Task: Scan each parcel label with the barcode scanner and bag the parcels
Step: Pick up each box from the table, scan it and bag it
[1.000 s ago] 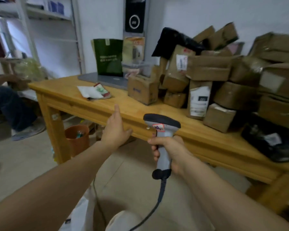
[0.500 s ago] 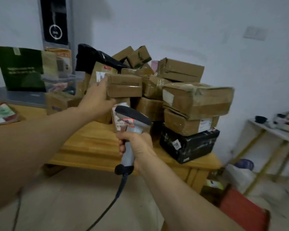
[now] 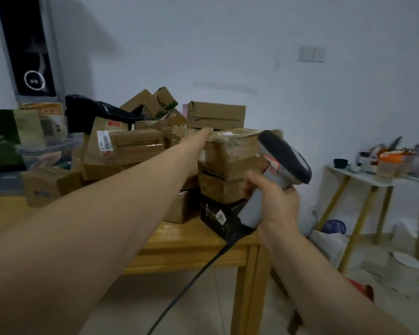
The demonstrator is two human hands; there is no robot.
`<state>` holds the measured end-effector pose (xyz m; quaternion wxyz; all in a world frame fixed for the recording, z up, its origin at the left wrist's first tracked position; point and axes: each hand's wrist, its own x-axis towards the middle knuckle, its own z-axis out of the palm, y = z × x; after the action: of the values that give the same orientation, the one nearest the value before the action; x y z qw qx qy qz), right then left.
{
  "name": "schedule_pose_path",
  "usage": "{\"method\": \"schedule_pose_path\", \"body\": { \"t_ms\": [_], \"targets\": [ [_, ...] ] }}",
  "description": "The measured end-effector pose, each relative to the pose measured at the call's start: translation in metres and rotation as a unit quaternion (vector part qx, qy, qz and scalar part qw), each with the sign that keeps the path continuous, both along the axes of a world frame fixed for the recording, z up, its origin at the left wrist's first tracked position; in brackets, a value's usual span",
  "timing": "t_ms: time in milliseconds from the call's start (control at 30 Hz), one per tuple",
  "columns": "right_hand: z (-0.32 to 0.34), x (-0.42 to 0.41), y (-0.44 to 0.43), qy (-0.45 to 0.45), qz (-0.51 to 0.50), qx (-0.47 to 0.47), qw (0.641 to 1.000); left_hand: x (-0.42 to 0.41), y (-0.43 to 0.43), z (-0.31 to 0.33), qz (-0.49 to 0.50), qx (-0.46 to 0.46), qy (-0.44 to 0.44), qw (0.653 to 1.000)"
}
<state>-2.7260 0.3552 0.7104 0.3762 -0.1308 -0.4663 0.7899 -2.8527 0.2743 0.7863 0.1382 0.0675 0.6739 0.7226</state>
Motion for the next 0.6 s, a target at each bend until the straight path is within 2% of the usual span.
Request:
{"method": "schedule_pose_path", "body": {
  "t_ms": [100,167,233,333,500,600],
  "targets": [
    [0.001,0.0,0.031,-0.005,-0.004,-0.05,0.999,0.002,0.02,0.0,0.02,-0.045,0.026,0.998],
    [-0.001,-0.001,0.044,-0.007,0.019,-0.076,0.997,-0.001,0.03,0.001,0.037,-0.108,0.096,0.989],
    [-0.003,-0.006,0.053,-0.003,0.051,-0.091,0.995,0.0,0.035,0.003,0.0,-0.174,0.163,0.971],
    [-0.001,-0.016,0.065,0.014,0.08,-0.095,0.992,-0.004,0.038,0.003,-0.052,-0.225,0.203,0.952],
    [0.024,-0.032,0.104,0.047,0.076,-0.089,0.992,-0.015,0.037,-0.002,-0.007,-0.184,0.2,0.962],
    [0.033,-0.045,0.125,0.024,0.074,-0.059,0.995,-0.01,0.038,0.0,0.003,-0.123,0.125,0.984]
  ]
}}
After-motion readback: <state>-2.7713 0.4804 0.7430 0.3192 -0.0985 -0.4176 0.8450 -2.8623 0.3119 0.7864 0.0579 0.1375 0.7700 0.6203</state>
